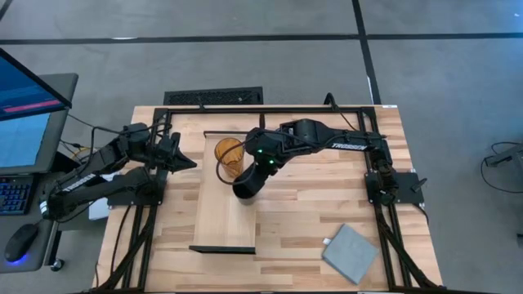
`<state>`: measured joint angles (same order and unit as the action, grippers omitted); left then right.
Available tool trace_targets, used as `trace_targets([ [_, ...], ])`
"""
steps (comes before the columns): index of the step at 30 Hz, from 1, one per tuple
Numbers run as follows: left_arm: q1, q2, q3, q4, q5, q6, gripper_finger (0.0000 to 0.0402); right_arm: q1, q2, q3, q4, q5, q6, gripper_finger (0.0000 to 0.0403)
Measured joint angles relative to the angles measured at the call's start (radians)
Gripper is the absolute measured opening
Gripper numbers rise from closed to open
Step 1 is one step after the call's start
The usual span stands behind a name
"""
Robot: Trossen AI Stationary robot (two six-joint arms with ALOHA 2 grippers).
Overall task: Stack small to large cups/mugs on shelf
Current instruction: Put the black cup on the shelf
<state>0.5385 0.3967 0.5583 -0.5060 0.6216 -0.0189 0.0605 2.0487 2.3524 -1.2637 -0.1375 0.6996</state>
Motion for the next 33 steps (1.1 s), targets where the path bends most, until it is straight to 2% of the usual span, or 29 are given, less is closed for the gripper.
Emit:
trace_targets([
  [22,0.0,0.0,0.0,0.0,0.001,-0.001,0.0,0.0,0.002,-0.021,0.055,0.0,-0.004,0.0067],
  [33,0.0,0.0,0.0,-0.001,0.001,0.0,0.0,-0.007,0.002,-0.021,0.068,0.002,0.001,0.0126],
])
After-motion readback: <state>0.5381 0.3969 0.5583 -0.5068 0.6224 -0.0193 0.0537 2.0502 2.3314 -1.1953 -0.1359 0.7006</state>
